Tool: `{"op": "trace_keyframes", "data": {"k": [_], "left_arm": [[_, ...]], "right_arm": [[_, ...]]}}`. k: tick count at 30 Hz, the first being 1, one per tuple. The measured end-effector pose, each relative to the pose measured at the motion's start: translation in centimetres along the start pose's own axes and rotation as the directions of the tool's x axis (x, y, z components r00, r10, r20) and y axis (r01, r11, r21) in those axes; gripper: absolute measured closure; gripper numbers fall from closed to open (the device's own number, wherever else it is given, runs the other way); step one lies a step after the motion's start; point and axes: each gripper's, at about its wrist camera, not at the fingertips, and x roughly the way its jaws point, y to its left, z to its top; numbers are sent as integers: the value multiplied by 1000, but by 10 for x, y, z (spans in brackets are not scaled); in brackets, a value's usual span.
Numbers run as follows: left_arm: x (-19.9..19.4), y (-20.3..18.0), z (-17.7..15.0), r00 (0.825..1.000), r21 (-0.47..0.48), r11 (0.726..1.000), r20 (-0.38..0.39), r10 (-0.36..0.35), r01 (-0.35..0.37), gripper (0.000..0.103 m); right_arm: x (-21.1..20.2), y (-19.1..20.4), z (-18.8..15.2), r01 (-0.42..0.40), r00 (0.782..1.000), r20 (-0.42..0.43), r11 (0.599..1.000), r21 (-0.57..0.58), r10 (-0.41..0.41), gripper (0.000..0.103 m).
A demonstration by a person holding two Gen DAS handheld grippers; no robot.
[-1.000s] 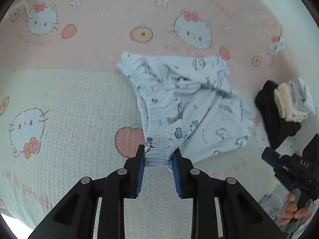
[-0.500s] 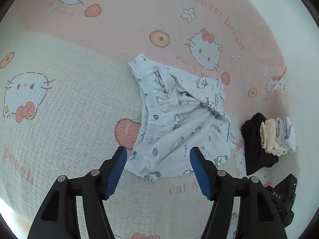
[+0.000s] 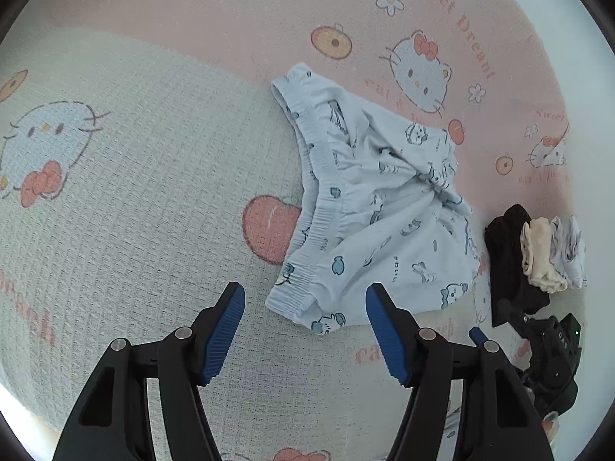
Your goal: Fold clothes
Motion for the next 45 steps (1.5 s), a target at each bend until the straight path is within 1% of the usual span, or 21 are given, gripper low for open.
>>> {"op": "trace_keyframes", "data": {"k": [6, 8, 11, 13, 17, 22, 24, 26, 30, 32, 33, 35, 36, 37, 38, 39, 40, 41, 42, 43, 45], "left_arm": [[21, -6, -2, 998, 49, 999, -63, 6, -3, 40], [28, -6, -4, 997, 51, 999, -79, 2, 2, 40], [33, -7, -6, 997, 61, 998, -75, 6, -1, 40], [34, -10, -8, 998, 89, 996, -54, 17, -12, 40], [37, -14, -6, 999, 121, 992, -32, 32, -28, 40], [44, -19, 3, 999, 147, 989, -28, 32, -28, 40], [47, -21, 5, 999, 164, 986, -24, 33, -29, 40], [49, -25, 5, 999, 197, 979, -22, 48, -42, 40], [50, -32, 0, 997, 279, 958, -20, 77, -69, 40], [51, -36, -5, 995, 335, 938, -13, 97, -88, 40], [52, -39, -9, 993, 373, 921, -7, 119, -107, 40], [54, -47, -20, 985, 461, 874, 11, 170, -156, 40], [55, -50, -25, 982, 498, 849, 24, 190, -176, 40], [56, -53, -30, 978, 532, 824, 38, 207, -196, 40], [56, -55, -35, 975, 555, 806, 49, 215, -205, 40], [56, -56, -39, 975, 568, 797, 55, 214, -207, 40], [55, -55, -41, 976, 568, 797, 56, 212, -206, 40], [54, -54, -42, 976, 563, 801, 58, 209, -204, 41], [52, -53, -43, 977, 558, 805, 60, 205, -203, 49], [51, -52, -43, 978, 552, 809, 62, 201, -202, 64], [48, -50, -43, 983, 540, 823, 49, 179, -177, 80]], "right_arm": [[17, -17, 13, -36, 999, -1, 996, 85, 36, 41], [26, -20, 16, -8, 1000, -9, 997, 79, 8, 41], [36, -13, 17, 76, 997, -2, 997, -23, -77, 41], [43, -2, 17, 135, 991, 14, 985, -107, -134, 41], [58, 18, 16, 245, 969, 59, 933, -262, -238, 41], [72, 31, 13, 328, 944, 99, 873, -362, -314, 41], [77, 33, 8, 358, 933, 117, 843, -401, -340, 41], [83, 35, -1, 393, 917, 134, 798, -456, -375, 41], [99, 42, -28, 454, 877, 167, 662, -596, -451, 41], [107, 42, -44, 477, 855, 196, 583, -658, -479, 41], [110, 42, -49, 484, 848, 210, 550, -681, -487, 41], [112, 42, -55, 483, 846, 227, 515, -708, -483, 44], [112, 39, -57, 481, 848, 230, 511, -712, -478, 47], [111, 34, -58, 480, 851, 228, 524, -704, -473, 50], [112, 31, -57, 481, 852, 228, 535, -695, -471, 53], [115, 32, -53, 483, 852, 228, 541, -688, -470, 60], [118, 34, -49, 485, 852, 229, 548, -681, -470, 70], [120, 34, -47, 481, 855, 224, 556, -678, -468, 75], [120, 33, -46, 469, 862, 211, 566, -678, -462, 83], [121, 32, -47, 462, 864, 205, 565, -683, -459, 87], [124, 31, -52, 461, 861, 210, 537, -706, -464, 90]]}}
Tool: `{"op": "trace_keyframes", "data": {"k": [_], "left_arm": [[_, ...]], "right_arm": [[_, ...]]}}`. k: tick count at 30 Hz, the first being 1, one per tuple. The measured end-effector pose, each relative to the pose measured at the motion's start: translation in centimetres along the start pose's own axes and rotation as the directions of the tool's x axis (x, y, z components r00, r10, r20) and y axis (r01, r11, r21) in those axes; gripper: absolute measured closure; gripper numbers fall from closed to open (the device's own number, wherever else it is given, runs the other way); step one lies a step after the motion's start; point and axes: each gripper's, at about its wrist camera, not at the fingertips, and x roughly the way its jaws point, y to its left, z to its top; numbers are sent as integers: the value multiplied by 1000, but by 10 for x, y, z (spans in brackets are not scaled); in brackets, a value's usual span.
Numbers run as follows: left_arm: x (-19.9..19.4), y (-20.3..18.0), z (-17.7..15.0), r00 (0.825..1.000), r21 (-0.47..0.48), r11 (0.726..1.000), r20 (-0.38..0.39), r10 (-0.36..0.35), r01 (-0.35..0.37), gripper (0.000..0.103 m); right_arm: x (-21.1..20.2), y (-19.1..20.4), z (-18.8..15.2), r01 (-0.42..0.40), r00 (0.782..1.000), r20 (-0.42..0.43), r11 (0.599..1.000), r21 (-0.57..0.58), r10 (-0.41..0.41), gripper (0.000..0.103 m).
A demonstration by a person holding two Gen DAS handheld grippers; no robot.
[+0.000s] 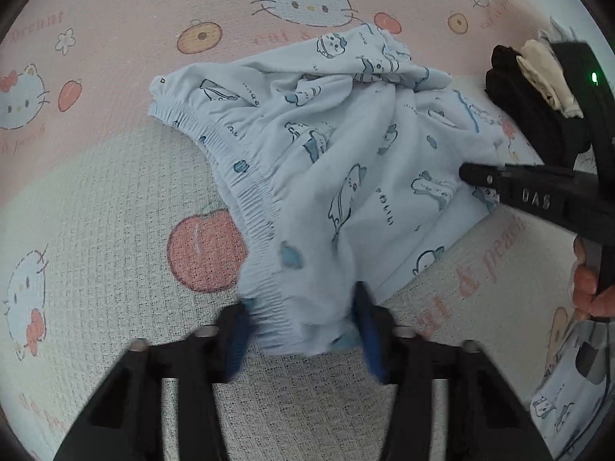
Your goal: Fold clothes
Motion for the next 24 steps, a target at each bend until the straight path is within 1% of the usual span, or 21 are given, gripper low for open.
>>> {"op": "trace_keyframes", "data": {"k": [2, 3, 5, 8, 10, 16, 22, 24], "left_arm": [[-1, 0, 0, 1000, 7, 1000, 0, -2, 2, 83], [-3, -1, 0, 1000, 21, 1000, 3, 8, -9, 84], [-8, -1, -1, 1000, 26, 1000, 17, 14, -15, 84], [-25, 3, -3, 998, 4, 1000, 58, 19, -19, 84], [-34, 4, -6, 996, -14, 999, 80, 34, -33, 84], [-45, 3, -4, 991, -74, 994, 102, 90, -83, 84], [-51, 18, -13, 987, -84, 988, 89, 136, -129, 84], [-51, 23, -16, 986, -91, 986, 83, 147, -140, 84]], "right_arm": [[1, -1, -5, -6, 1000, 0, 1000, -6, 6, 93], [0, -3, -9, -12, 1000, -1, 1000, -2, 12, 95], [-1, -8, -22, -24, 1000, -2, 1000, 12, 24, 97], [-4, -16, -32, -41, 999, 10, 999, 33, 41, 99], [-10, -20, -36, -67, 998, 22, 996, 64, 65, 99], [-36, -27, -58, -166, 985, 78, 972, 165, 155, 99], [-33, -37, -45, -231, 972, 95, 956, 181, 216, 99], [-32, -42, -39, -290, 956, 106, 942, 167, 275, 99]]}}
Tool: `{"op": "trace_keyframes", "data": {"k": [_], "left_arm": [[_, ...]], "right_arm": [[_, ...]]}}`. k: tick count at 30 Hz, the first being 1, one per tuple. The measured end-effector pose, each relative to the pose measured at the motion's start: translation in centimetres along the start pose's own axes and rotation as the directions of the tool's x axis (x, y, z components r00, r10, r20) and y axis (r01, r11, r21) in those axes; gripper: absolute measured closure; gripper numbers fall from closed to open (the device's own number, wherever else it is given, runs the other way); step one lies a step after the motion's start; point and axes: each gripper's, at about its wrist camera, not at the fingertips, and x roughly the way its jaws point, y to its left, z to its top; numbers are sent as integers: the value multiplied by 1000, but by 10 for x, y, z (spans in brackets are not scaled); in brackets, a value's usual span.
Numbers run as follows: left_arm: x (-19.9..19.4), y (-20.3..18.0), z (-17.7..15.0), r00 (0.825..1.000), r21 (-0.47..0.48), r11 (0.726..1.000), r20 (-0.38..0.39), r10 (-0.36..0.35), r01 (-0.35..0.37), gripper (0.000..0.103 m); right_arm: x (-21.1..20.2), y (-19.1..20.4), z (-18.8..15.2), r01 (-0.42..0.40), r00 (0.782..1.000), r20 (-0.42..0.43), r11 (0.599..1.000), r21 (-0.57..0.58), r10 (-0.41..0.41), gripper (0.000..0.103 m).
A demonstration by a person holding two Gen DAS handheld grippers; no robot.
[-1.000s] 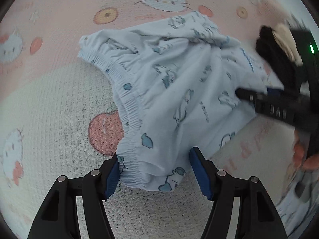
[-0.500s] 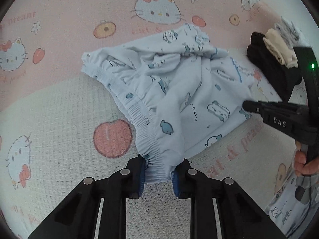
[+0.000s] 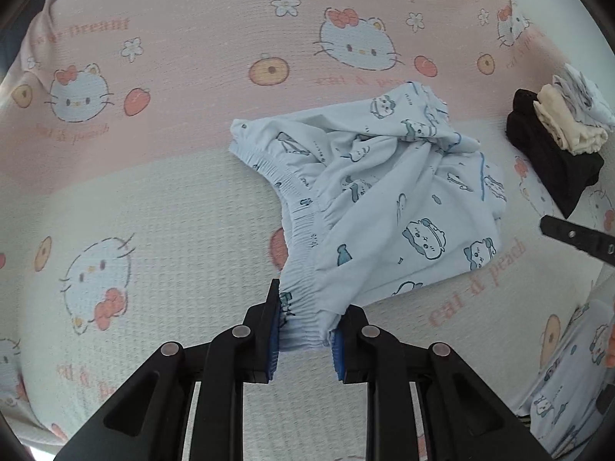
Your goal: Fold clothes
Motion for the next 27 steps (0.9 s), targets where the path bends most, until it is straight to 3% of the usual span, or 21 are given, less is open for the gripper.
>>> {"op": "trace_keyframes", "data": {"k": [6, 15, 17, 18, 19, 27], "left_arm": [[3, 14, -8, 999, -26, 999, -26, 24, -24, 84], [-12, 14, -3, 999, -61, 997, 5, -43, 43, 81], [-23, 14, 0, 999, -71, 997, 35, -38, 41, 71], [-28, 13, 1, 998, -79, 996, 51, -37, 41, 55], [-33, 14, 3, 997, -83, 996, 67, -32, 38, 42], [-38, 19, 24, 995, -29, 1000, 97, 15, -13, 40]], "right_arm": [[6, -7, 11, -45, 999, -1, 999, 28, 46, 99], [21, -21, 20, -48, 998, -43, 997, 61, 51, 98], [26, -26, 22, -42, 998, -49, 996, 83, 46, 85], [29, -29, 22, -39, 998, -51, 994, 100, 44, 64], [32, -31, 23, -41, 998, -49, 992, 116, 47, 51], [46, -46, 30, -65, 996, -40, 975, 215, 75, 50]]}}
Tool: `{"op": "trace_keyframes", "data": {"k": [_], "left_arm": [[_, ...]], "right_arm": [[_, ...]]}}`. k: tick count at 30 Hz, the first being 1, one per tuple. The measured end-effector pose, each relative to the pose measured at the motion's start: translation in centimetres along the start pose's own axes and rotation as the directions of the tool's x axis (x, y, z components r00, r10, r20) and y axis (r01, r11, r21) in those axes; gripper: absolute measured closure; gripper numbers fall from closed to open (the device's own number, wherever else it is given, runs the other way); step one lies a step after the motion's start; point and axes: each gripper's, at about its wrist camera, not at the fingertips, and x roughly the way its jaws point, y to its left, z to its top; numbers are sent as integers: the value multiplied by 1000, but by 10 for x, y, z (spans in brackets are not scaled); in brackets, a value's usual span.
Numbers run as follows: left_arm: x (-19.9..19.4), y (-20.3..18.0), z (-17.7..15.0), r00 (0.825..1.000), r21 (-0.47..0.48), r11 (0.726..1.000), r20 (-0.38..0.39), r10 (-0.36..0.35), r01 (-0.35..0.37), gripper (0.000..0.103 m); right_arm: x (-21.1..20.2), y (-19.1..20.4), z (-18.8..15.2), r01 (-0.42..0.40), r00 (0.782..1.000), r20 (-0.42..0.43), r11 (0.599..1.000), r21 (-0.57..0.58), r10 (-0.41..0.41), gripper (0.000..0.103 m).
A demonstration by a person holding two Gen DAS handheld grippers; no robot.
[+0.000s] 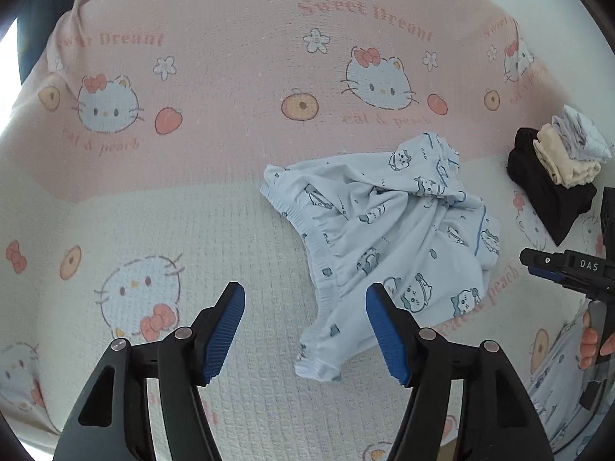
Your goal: Fold clothes
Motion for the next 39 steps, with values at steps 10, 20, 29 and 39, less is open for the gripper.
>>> {"op": "trace_keyframes", "data": {"k": [10, 20, 29, 39], "left_arm": [[37, -49, 43, 997, 148, 987, -40, -60, 65, 40], [70, -119, 86, 990, 416, 899, -79, -113, 135, 40], [103, -156, 95, 984, 538, 826, -137, -110, 168, 40], [138, -185, 103, 980, 584, 791, -167, -105, 184, 40]], "right_arm": [[15, -18, 9, -54, 998, -5, 992, 117, 55, 50], [40, -34, 28, -136, 990, 18, 944, 301, 137, 50], [50, -53, 29, -154, 988, 51, 893, 422, 146, 50], [56, -50, 38, -142, 989, 94, 905, 402, 114, 50]]}}
